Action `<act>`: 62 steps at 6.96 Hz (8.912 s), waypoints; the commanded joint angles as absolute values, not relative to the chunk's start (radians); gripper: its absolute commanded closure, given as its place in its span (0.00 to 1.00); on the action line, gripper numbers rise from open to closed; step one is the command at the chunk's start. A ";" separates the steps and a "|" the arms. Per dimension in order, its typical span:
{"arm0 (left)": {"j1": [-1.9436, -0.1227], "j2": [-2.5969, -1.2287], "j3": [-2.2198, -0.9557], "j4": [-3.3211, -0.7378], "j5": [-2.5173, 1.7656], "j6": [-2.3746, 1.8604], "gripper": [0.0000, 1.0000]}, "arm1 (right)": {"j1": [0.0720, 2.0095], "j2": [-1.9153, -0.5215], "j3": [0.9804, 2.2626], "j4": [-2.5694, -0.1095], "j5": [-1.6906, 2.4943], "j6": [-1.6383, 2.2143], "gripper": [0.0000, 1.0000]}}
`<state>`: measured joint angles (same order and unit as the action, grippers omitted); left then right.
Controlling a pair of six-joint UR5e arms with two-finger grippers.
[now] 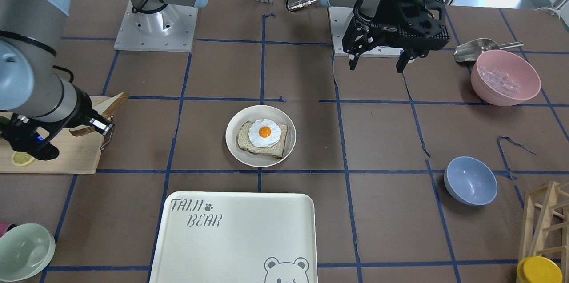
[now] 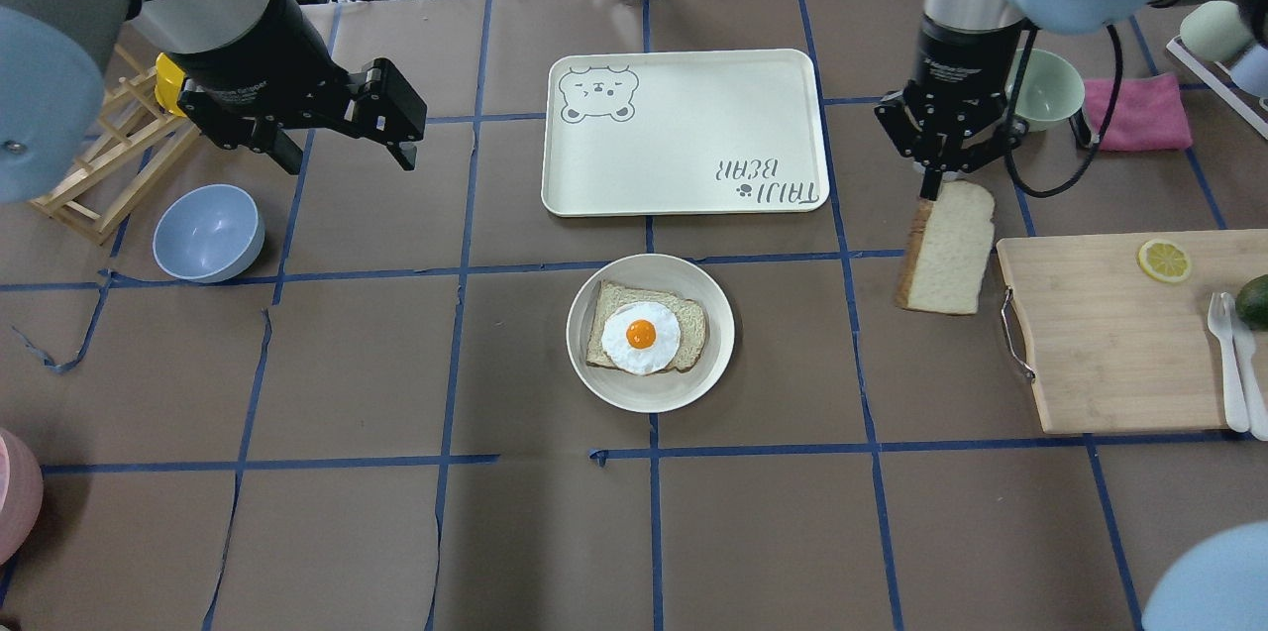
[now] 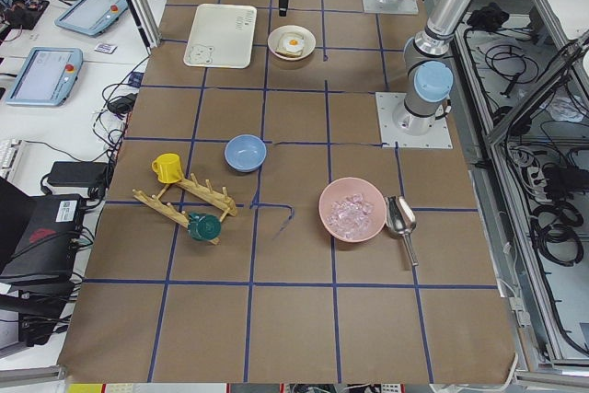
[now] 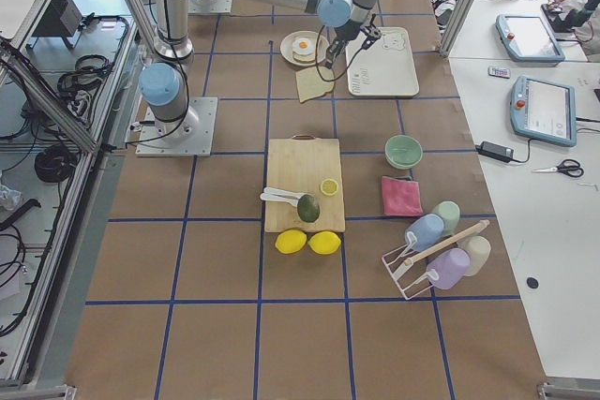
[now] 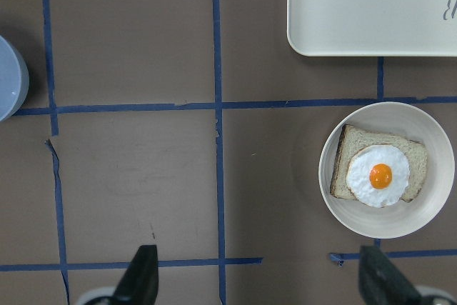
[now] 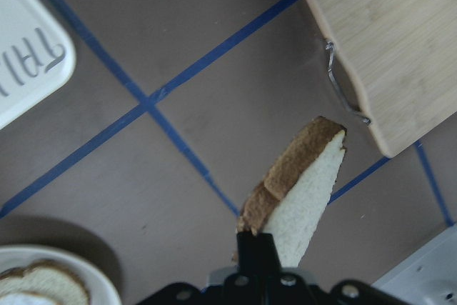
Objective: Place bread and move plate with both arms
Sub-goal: 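Lift the bread slice and carry it toward the white plate, then lower the bread onto the egg toast and open the right gripper, then raise the right gripper back to its start while the left gripper reaches toward the plate, then close the left gripper on the white plate rim, then slide the plate with the left gripper onto the cream tray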
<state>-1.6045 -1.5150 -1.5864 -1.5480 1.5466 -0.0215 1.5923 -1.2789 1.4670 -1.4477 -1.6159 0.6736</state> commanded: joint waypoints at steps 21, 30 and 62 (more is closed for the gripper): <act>-1.595 -1.514 -1.589 -1.545 1.548 -0.021 0.00 | 1.809 -1.270 1.467 -1.753 -1.448 0.623 0.00; -1.601 -1.661 -2.006 -1.199 1.417 -0.074 0.00 | 1.599 -1.497 1.488 -1.563 -1.594 0.120 0.00; -1.617 -2.181 -1.458 -1.063 1.118 -0.159 1.00 | 1.585 -1.562 1.552 -1.528 -1.628 0.052 0.00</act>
<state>-1.6156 -2.1119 -1.5452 -1.0575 1.1194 -0.1407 1.5846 -1.5616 1.5524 -1.5272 -1.6275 0.0527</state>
